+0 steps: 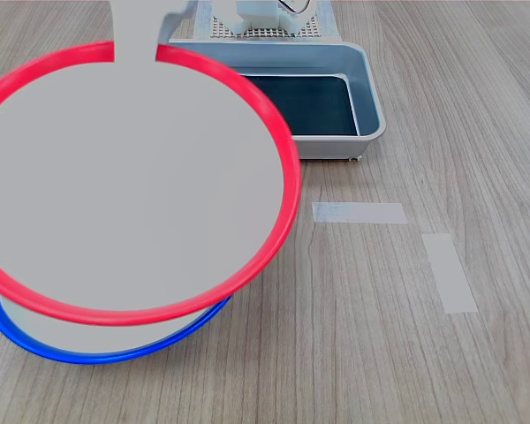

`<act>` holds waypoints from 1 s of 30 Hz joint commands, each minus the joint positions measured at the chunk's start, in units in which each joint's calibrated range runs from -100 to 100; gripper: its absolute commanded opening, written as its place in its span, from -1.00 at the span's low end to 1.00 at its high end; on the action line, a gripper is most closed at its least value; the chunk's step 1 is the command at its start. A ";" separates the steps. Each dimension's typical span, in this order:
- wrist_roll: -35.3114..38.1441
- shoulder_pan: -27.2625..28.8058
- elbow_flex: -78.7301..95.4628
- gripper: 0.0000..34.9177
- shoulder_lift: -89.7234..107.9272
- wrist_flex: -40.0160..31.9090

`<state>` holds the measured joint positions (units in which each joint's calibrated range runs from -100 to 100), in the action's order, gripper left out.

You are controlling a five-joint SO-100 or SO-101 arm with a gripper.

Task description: Lift the stacked dish and set it down on the table.

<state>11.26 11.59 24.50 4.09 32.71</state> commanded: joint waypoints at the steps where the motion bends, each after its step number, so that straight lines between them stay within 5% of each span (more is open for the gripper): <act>1: -0.83 -3.92 -0.15 -0.99 6.95 0.85; 14: -3.37 -17.38 -1.88 -1.00 3.80 4.31; 30: -2.83 -22.09 -5.61 -1.00 -11.47 0.10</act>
<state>8.47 -10.18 23.68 -6.31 33.52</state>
